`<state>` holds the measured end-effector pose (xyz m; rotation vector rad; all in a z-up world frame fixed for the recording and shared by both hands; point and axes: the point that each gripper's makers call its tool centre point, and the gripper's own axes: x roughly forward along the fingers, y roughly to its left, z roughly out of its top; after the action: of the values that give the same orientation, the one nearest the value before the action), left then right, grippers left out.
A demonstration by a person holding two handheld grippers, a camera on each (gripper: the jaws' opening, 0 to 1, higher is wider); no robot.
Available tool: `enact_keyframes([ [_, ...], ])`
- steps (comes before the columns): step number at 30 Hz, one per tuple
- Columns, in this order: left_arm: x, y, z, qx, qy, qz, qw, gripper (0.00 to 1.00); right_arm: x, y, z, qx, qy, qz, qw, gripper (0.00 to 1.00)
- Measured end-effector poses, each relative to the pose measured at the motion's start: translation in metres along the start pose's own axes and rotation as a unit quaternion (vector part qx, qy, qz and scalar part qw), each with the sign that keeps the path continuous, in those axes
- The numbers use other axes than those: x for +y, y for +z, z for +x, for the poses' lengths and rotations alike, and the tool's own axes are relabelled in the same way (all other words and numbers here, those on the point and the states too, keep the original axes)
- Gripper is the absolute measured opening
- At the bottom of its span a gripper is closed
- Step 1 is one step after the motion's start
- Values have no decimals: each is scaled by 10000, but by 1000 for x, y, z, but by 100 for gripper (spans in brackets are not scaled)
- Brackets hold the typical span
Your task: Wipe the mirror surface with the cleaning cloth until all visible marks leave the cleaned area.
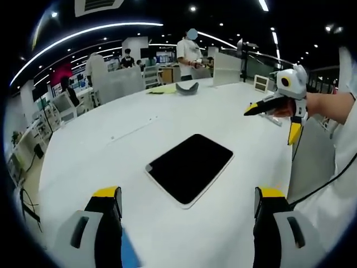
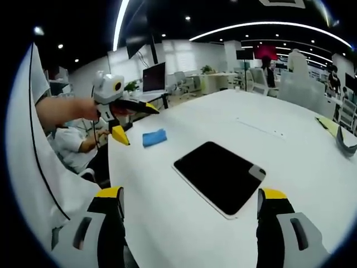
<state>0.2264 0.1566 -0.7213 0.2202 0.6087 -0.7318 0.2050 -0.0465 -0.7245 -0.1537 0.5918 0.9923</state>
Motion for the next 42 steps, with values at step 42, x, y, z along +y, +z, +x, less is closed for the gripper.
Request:
enact_keyframes([
  [42, 138, -76, -44, -149, 1898, -1466, 9707, 99, 3, -8, 5, 282, 112, 44, 9995, 94],
])
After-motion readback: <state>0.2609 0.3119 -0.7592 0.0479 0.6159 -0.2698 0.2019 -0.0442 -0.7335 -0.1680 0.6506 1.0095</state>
